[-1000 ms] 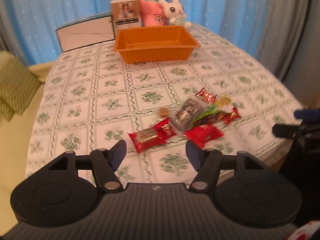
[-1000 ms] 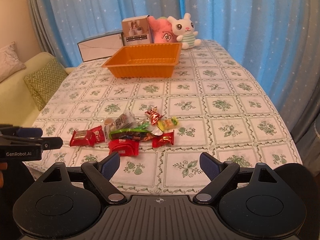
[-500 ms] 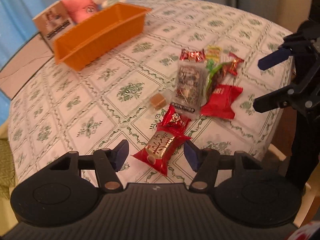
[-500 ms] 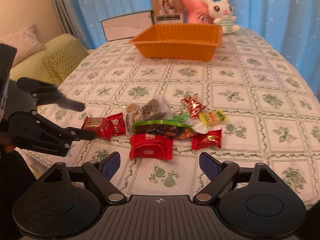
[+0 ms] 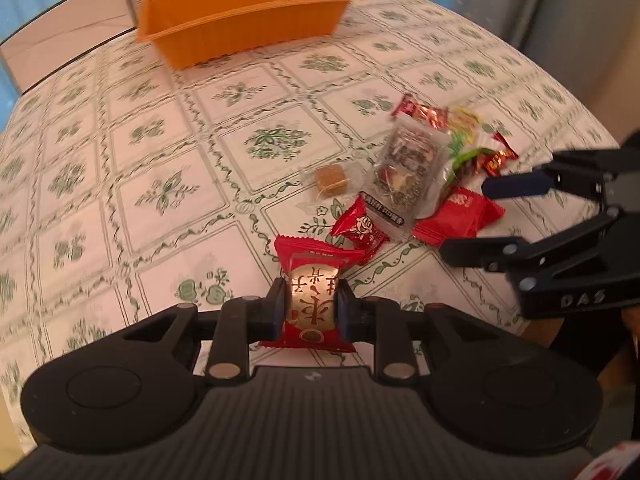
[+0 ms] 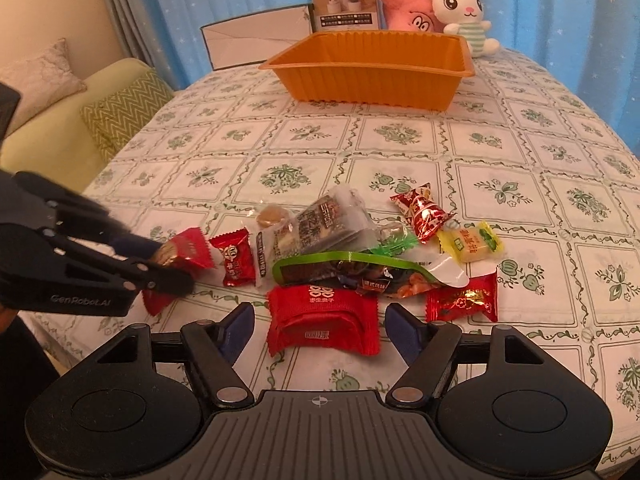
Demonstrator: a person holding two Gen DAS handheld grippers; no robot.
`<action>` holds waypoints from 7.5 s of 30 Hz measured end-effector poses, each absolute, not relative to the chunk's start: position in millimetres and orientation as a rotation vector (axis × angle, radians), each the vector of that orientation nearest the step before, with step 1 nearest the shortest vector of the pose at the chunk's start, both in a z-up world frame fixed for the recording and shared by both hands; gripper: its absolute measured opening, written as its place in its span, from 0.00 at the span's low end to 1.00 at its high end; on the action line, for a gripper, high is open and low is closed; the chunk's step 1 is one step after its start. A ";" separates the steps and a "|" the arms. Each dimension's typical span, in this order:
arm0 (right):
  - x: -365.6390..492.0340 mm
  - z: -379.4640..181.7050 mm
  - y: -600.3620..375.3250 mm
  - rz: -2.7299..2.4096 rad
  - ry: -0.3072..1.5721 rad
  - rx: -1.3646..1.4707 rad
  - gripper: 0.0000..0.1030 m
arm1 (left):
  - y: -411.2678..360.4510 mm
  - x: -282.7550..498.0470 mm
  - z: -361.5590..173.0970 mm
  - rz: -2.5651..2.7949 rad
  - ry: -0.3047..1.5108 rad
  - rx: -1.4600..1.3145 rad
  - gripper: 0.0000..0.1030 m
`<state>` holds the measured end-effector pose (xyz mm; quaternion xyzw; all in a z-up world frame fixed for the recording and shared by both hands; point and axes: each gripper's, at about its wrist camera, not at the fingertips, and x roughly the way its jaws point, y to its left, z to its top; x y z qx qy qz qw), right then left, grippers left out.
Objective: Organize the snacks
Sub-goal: 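Grasp the red-and-gold wrapped candy with the left gripper while the right grasps a red packet, then carry both red candies into the orange basket and open both grippers, then move both tools back from the basket to the snack pile, then grasp a red candy with the left gripper while the right grasps another red candy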
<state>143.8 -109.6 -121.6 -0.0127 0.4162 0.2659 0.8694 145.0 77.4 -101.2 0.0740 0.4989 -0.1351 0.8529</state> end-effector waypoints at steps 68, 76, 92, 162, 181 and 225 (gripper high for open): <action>430.2 -65.2 -99.0 0.453 0.636 0.027 0.39 | 101.7 403.7 -37.6 -0.023 0.711 -0.110 0.21; 446.8 -73.3 -101.9 0.438 0.662 0.057 0.40 | 109.9 413.3 -43.8 -0.010 0.684 -0.156 0.49; 444.7 -61.1 -105.7 0.502 0.578 0.176 0.64 | 111.4 407.9 -45.1 0.015 0.712 -0.108 0.48; 119.0 -92.2 -194.9 0.362 0.729 0.084 0.64 | 41.5 94.2 -59.1 0.046 0.800 -0.155 0.45; 148.8 -123.7 -189.1 0.381 0.769 0.081 0.64 | 45.3 133.2 -103.9 0.055 0.839 -0.230 0.28; 145.7 -91.3 -188.6 0.297 0.709 -0.055 0.32 | 36.6 119.9 -51.3 0.053 0.819 -0.198 0.14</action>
